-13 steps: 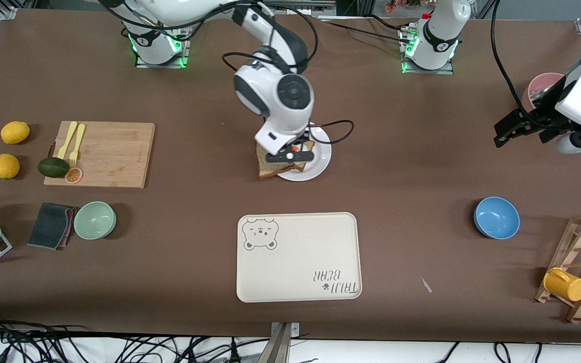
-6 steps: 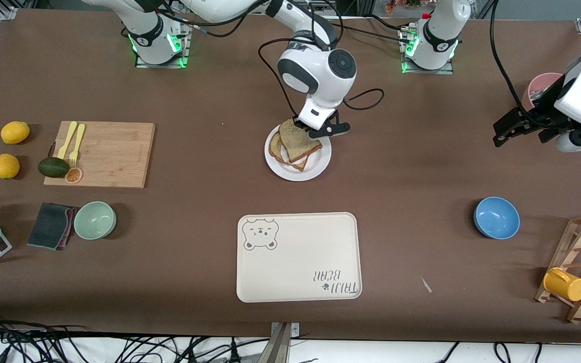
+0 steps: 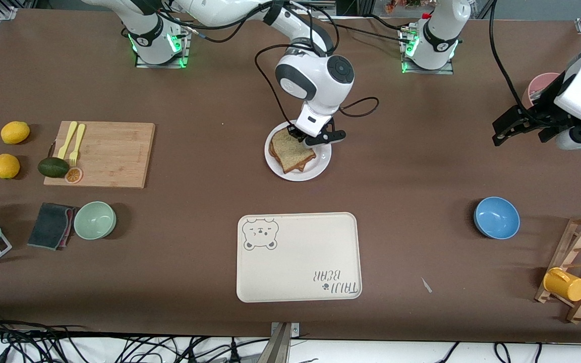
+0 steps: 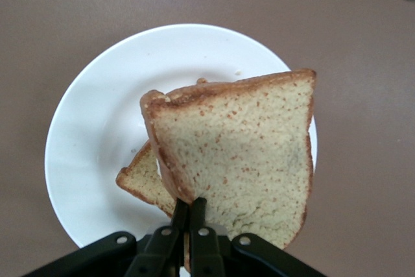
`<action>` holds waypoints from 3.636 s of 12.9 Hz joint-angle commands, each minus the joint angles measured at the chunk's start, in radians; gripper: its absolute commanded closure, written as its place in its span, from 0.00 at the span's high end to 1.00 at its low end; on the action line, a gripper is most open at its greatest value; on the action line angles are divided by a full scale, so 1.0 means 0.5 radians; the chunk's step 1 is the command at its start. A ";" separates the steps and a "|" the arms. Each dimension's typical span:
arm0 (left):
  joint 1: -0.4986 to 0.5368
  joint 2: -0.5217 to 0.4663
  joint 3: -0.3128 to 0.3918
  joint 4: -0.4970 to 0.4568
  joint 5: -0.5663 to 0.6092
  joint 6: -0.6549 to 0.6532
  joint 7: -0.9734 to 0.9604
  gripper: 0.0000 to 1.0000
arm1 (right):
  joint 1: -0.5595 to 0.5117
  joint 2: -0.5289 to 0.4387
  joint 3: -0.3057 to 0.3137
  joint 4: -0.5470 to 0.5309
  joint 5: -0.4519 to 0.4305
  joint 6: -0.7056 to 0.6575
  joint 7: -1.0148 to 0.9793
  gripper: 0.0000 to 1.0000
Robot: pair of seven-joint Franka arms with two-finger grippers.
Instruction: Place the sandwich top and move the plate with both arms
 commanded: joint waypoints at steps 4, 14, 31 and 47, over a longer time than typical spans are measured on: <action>-0.001 0.005 0.007 0.044 -0.008 -0.056 -0.004 1.00 | 0.034 0.034 0.012 0.056 -0.051 -0.001 -0.007 0.00; -0.007 0.008 0.001 0.051 -0.014 -0.050 -0.007 1.00 | -0.161 -0.143 -0.040 0.059 0.092 -0.065 -0.029 1.00; 0.018 0.042 0.028 0.044 0.001 -0.050 -0.008 1.00 | -0.825 -0.730 -0.604 -0.027 0.642 -0.531 -0.611 1.00; 0.100 0.076 0.025 -0.051 0.103 -0.031 -0.026 1.00 | -1.300 -1.450 -0.733 -0.530 0.885 -0.590 -1.311 1.00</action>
